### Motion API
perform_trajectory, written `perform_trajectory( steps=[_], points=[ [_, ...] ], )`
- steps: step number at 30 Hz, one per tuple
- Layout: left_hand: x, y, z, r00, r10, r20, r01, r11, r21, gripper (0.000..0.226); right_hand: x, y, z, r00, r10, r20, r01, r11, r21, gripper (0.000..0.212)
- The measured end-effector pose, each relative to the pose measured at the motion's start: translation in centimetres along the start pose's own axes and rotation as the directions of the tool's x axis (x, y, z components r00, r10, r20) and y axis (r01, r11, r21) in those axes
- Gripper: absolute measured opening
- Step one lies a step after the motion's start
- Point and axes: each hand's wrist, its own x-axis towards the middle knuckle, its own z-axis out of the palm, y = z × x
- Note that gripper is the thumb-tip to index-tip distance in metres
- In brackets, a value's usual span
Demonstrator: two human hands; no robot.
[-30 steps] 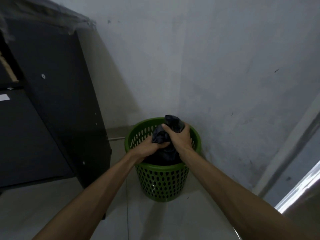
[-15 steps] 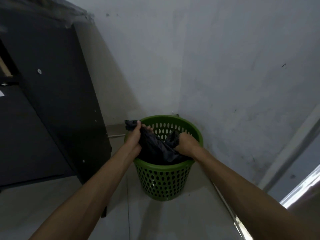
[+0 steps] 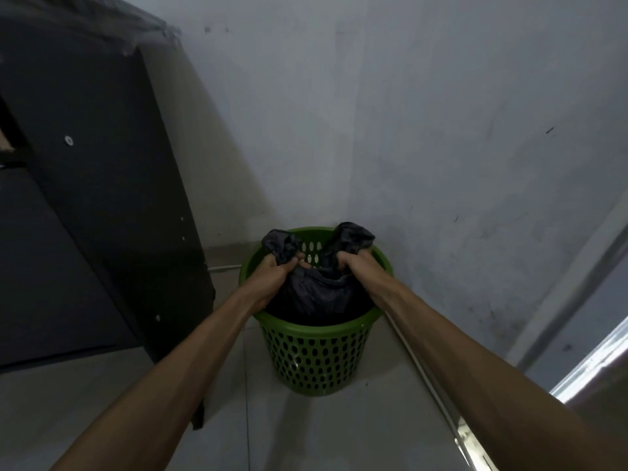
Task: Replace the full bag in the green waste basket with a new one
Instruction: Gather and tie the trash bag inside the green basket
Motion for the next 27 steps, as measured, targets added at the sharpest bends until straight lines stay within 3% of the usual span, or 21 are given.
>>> perform_trajectory(
  steps=[1, 2, 4, 7, 10, 14, 16, 18, 21, 23, 25, 27],
  points=[
    [-0.2, 0.2, 0.2, 1.000, 0.019, -0.002, -0.019, 1.000, -0.012, 0.023, 0.1, 0.2, 0.1, 0.999, 0.003, 0.040, -0.001, 0.999, -0.053, 0.015],
    [-0.2, 0.2, 0.3, 0.999, 0.033, -0.011, -0.033, 0.999, -0.031, 0.027, 0.2, 0.4, 0.2, 0.997, -0.006, 0.083, 0.014, 0.995, -0.097, 0.028],
    [0.0, 0.3, 0.5, 0.999, 0.026, -0.032, -0.029, 0.996, -0.090, 0.033, -0.1, 0.6, 0.4, 0.992, -0.036, 0.124, 0.058, 0.981, -0.185, 0.067],
    [0.5, 0.0, 0.8, 1.000, 0.008, -0.023, -0.013, 0.968, -0.250, 0.035, -0.5, 0.5, 0.7, 0.983, -0.112, 0.146, 0.142, 0.967, -0.211, 0.055],
    [1.0, -0.3, 1.0, 0.999, -0.045, -0.005, 0.040, 0.922, -0.385, 0.035, -0.4, 0.7, 1.1, 0.989, -0.085, 0.123, 0.108, 0.974, -0.198, 0.045],
    [1.2, -0.4, 1.3, 0.996, -0.090, -0.005, 0.085, 0.958, -0.275, 0.032, 0.1, 0.3, 1.9, 0.998, -0.020, 0.056, 0.022, 0.999, -0.033, 0.033],
    [1.5, -0.5, 1.3, 0.993, -0.114, 0.017, 0.115, 0.967, -0.227, 0.026, 0.6, 0.0, 2.1, 0.997, 0.070, 0.036, -0.074, 0.988, 0.138, 0.042],
    [1.3, -0.1, 0.9, 0.989, -0.128, 0.079, 0.146, 0.942, -0.302, 0.013, 1.5, 0.2, 1.9, 0.993, 0.117, 0.024, -0.119, 0.948, 0.297, 0.057],
    [1.0, 0.1, 0.5, 0.974, -0.129, 0.189, 0.199, 0.883, -0.425, 0.007, 2.3, 1.5, 1.1, 0.992, 0.115, -0.045, -0.094, 0.940, 0.328, 0.048],
    [1.4, -0.5, 0.5, 0.981, -0.138, 0.140, 0.183, 0.899, -0.398, 0.016, 2.9, 2.3, 0.7, 0.993, 0.087, -0.080, -0.062, 0.959, 0.278, 0.040],
    [1.6, -1.0, 0.7, 0.989, -0.130, 0.066, 0.144, 0.940, -0.309, 0.026, 3.0, 2.7, 0.6, 0.997, 0.048, -0.061, -0.031, 0.968, 0.249, 0.056],
    [1.7, -1.1, 0.9, 0.994, -0.099, 0.045, 0.107, 0.956, -0.274, 0.025, 1.6, 1.8, 0.7, 0.994, 0.032, -0.105, -0.008, 0.975, 0.224, 0.058]
  ],
)
